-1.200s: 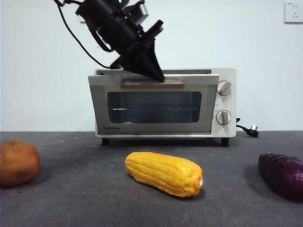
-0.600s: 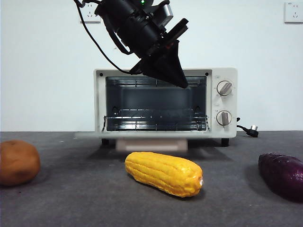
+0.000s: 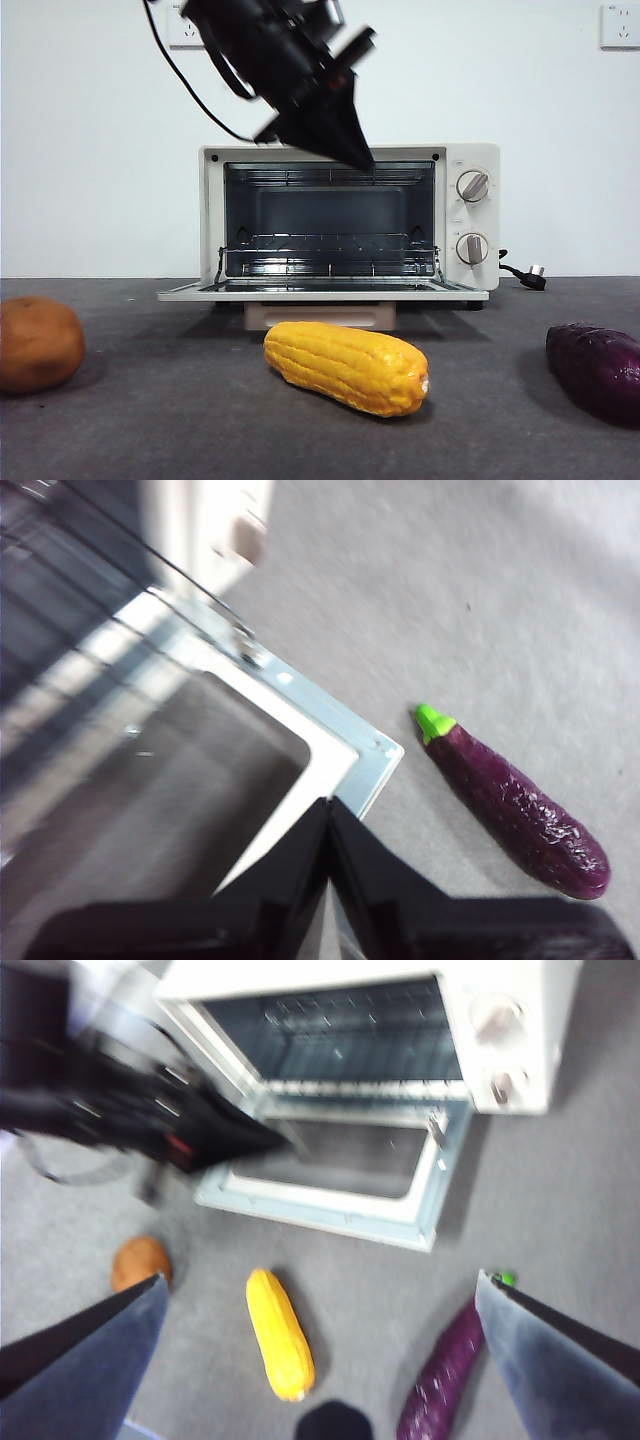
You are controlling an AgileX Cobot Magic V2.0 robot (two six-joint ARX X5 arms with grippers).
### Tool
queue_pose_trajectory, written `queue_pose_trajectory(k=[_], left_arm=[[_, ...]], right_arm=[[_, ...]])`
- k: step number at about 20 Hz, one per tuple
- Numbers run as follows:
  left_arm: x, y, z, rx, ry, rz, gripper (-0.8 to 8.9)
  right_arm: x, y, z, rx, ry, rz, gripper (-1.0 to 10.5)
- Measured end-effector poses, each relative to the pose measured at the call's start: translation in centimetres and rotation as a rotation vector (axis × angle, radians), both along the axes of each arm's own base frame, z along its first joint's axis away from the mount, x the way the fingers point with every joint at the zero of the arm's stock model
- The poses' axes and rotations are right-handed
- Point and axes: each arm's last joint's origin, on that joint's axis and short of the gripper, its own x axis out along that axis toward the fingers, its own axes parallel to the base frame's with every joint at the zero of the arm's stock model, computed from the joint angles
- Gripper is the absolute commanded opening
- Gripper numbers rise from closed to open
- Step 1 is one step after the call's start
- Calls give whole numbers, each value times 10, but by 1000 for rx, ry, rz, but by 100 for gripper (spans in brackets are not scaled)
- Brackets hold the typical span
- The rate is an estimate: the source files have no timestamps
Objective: Take the eggplant from the table,put the eggplant in the oven
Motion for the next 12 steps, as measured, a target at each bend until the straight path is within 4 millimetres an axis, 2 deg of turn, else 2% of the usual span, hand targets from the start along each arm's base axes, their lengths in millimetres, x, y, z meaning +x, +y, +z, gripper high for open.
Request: queue_pose_trajectory(k=[6,10,12], left_arm=[[-24,54,70,-58,-128,102,-6],[-54,100,116,-74,-229,204,-6],[-73,123,132,-69,-245,247,-6]], right_arm=[[-1,-1,-4,-39,39,-21,566],[0,-1,-6,-42,57,-20,566],[1,-1,-7,-44,67,-19,566]])
